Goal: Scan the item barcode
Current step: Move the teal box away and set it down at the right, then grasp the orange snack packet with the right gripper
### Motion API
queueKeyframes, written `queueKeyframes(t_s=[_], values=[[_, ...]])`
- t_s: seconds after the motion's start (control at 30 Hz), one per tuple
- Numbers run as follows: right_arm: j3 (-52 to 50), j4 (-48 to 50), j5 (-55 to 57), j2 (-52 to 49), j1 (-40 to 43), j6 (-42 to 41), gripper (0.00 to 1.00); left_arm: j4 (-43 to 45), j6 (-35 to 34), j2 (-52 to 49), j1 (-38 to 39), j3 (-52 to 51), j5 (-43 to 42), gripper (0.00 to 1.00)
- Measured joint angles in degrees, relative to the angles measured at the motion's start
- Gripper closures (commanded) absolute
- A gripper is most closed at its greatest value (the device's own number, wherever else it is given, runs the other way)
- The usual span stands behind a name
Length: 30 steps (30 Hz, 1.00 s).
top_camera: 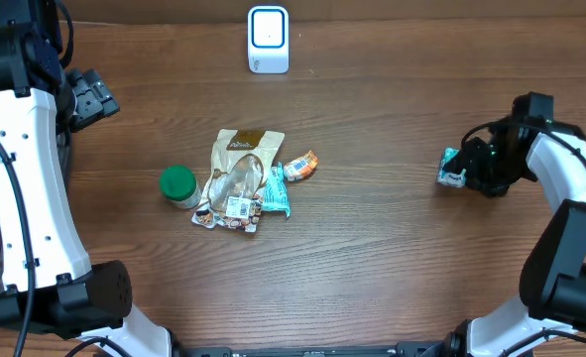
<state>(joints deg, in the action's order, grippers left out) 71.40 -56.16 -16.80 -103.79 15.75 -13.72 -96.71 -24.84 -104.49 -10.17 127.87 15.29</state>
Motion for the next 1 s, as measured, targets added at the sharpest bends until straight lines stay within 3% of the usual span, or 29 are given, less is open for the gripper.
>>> queueKeyframes(t_s=[0.1, 0.27, 0.5, 0.67, 0.73, 0.9, 1.0], values=[[5.97, -7.02, -2.60, 0.00, -0.26, -0.70, 0.34, 0.04, 0.00, 0.00, 0.00, 0.00, 0.00, 0.00], [14.71, -11.67, -6.69, 0.09, -3.30, -1.60, 0.00, 0.02, 0.02, 0.00, 0.00, 0.00, 0.00, 0.00], [14.73, -3.74, -13.11, 0.13, -14.21, -1.38, 0.00, 0.02, 0.00, 0.00, 0.00, 0.00, 0.00, 0.00], [12.17, 1.88, -13.44, 0.13, -23.63, -4.28, 0.23, 0.02, 0.00, 0.00, 0.00, 0.00, 0.00, 0.00], [10.64, 4.74, -11.93, 0.13, -26.88, -7.19, 0.23, 0.02, 0.00, 0.00, 0.00, 0.00, 0.00, 0.00], [5.53, 13.33, -6.88, 0.13, -33.14, -17.51, 0.04, -0.02, 0.00, 0.00, 0.00, 0.00, 0.00, 0.00], [3.30, 18.43, -5.09, 0.13, -35.58, -23.10, 0.01, 0.00, 0.00, 0.00, 0.00, 0.00, -0.02, 0.00]])
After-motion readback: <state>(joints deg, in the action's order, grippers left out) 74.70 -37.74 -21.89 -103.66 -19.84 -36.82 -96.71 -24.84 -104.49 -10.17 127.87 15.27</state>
